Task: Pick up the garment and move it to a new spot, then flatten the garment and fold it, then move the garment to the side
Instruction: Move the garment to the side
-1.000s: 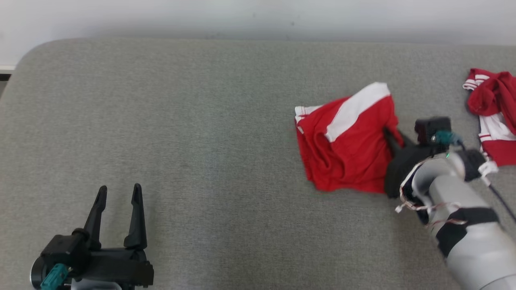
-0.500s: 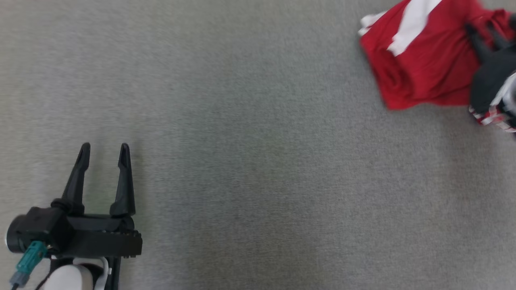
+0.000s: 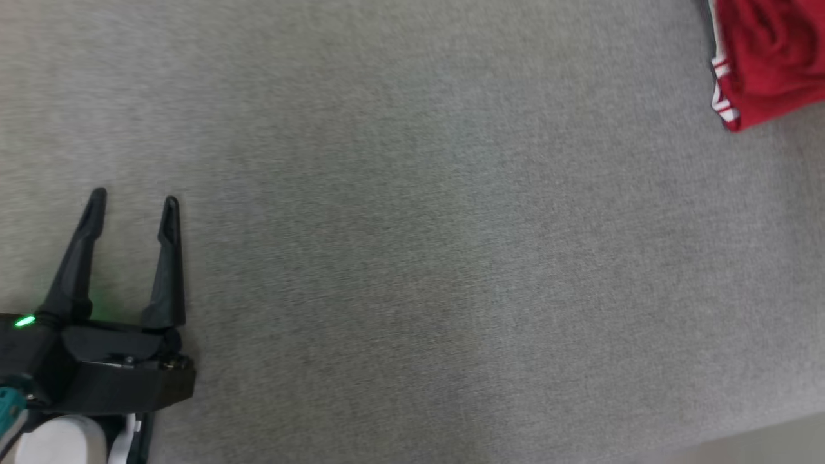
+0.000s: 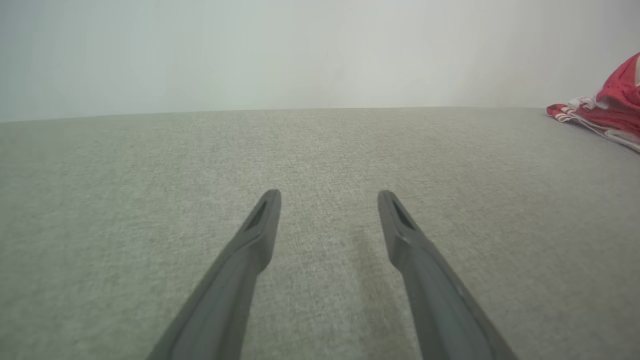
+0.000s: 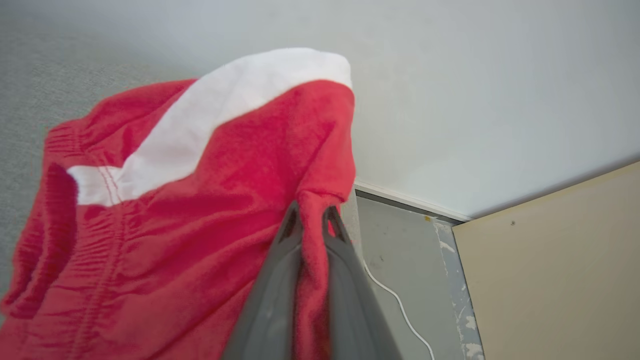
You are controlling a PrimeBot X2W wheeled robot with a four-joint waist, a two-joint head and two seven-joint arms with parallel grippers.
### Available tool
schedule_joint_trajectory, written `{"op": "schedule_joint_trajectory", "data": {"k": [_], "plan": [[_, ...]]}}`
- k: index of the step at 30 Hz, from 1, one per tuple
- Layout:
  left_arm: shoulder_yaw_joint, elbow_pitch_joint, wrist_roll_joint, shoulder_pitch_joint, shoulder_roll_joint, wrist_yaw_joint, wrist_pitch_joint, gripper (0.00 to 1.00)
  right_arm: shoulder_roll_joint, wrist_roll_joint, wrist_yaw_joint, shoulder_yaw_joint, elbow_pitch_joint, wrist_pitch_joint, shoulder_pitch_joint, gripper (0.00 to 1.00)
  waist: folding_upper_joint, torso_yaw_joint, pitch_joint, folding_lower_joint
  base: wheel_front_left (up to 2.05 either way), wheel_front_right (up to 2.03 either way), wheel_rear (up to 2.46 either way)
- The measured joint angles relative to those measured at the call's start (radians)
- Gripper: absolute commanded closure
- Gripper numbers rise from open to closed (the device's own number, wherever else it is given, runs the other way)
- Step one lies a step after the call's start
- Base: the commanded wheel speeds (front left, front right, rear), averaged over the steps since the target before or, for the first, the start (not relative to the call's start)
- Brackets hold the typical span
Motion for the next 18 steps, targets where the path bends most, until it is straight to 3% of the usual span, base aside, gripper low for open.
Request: {"op": "schedule_joint_trajectory", "data": {"k": [10, 11, 12, 13, 14, 18], "plan": [[-0.003, -0.080, -0.011, 0.002, 0.027, 0.000, 0.028, 0.00, -0.021, -0.115, 0.000, 0.026, 0.082, 0.022, -0.096, 1.00, -0.0003, -0.046, 0.080, -0.0002, 0.00, 0.00, 0.00], [-0.003, -0.082, -0.012, 0.002, 0.027, 0.000, 0.028, 0.00, -0.021, -0.120, 0.000, 0.021, 0.093, 0.015, -0.104, 0.84, -0.0003, -0.045, 0.082, -0.0003, 0.00, 0.00, 0.00], [-0.004, -0.085, -0.012, 0.002, 0.026, 0.001, 0.028, 0.00, -0.020, -0.123, 0.000, 0.013, 0.104, 0.010, -0.111, 0.75, -0.0003, -0.043, 0.084, -0.0003, 0.00, 0.00, 0.00], [-0.004, -0.087, -0.014, 0.002, 0.026, 0.003, 0.027, 0.00, -0.019, -0.131, 0.000, 0.012, 0.110, 0.005, -0.118, 0.75, -0.0003, -0.041, 0.086, -0.0003, 0.00, 0.00, 0.00], [-0.004, -0.089, -0.015, 0.002, 0.026, 0.005, 0.027, 0.00, -0.017, -0.144, 0.000, 0.009, 0.120, -0.002, -0.123, 0.00, -0.0003, -0.039, 0.088, -0.0002, 0.00, 0.00, 0.00], [-0.003, -0.088, -0.017, 0.003, 0.027, 0.008, 0.021, 0.00, -0.001, -0.188, 0.000, -0.006, 0.142, -0.047, -0.138, 0.00, -0.0003, -0.036, 0.091, -0.0002, 0.00, 0.00, 0.00]]}}
